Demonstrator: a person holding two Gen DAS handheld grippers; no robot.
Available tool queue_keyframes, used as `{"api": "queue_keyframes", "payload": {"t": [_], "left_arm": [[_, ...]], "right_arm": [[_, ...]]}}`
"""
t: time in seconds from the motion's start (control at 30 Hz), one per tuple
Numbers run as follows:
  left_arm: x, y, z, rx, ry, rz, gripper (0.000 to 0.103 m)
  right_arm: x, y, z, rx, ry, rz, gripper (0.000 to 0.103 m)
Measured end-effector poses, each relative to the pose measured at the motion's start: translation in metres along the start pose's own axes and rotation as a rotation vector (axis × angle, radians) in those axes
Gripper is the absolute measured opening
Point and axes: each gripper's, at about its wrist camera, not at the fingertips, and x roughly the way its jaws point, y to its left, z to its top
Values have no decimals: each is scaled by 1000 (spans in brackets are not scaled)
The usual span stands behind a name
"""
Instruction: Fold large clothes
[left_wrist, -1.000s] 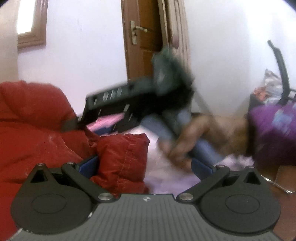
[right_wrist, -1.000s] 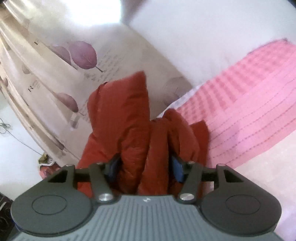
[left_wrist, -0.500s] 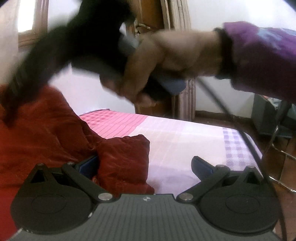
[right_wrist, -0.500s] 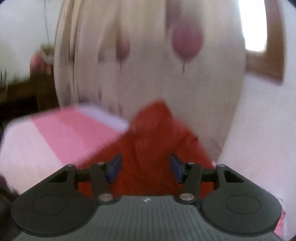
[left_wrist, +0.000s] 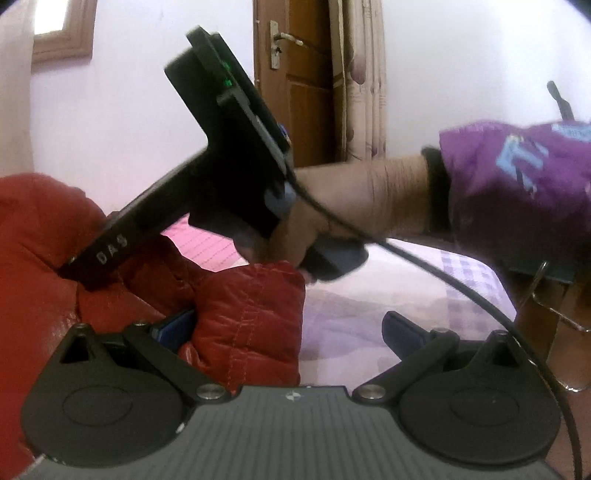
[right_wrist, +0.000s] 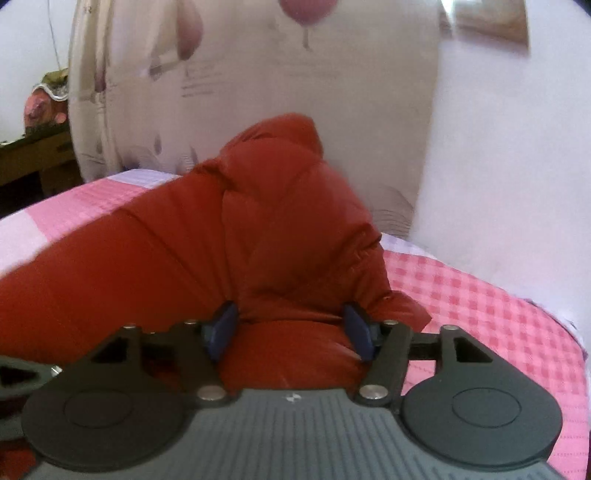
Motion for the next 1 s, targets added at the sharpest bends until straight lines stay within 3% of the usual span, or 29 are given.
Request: {"api": "queue_keyframes", "payload": {"t": [0.17, 0.23, 0.27, 0.33, 0.5, 0.6, 0.73, 1.0], "left_arm": [[-2, 4, 1, -11, 9, -9, 103], [-21, 1, 1, -22, -34, -26, 101], [-37, -3, 1, -20, -62, -27, 95], [-69, -7, 4, -47, -146, -30, 95], [-111, 27, 14, -229, -254, 111, 94], [-99, 58, 9, -344, -200, 158, 84], [-81, 63, -1, -300, -123, 201, 84], [-66, 76, -25, -331, -88, 147, 86]], "right_arm": [[3, -10, -24, 51, -54, -25, 79], [6, -12, -29, 80, -72, -32, 86], [8, -12, -32, 92, -84, -38, 87], [10, -14, -34, 122, -96, -37, 90], [13, -20, -35, 148, -86, -50, 95], [12, -19, -35, 151, -91, -58, 97], [13, -18, -35, 153, -97, -67, 100], [15, -21, -35, 177, -78, -54, 102]]}}
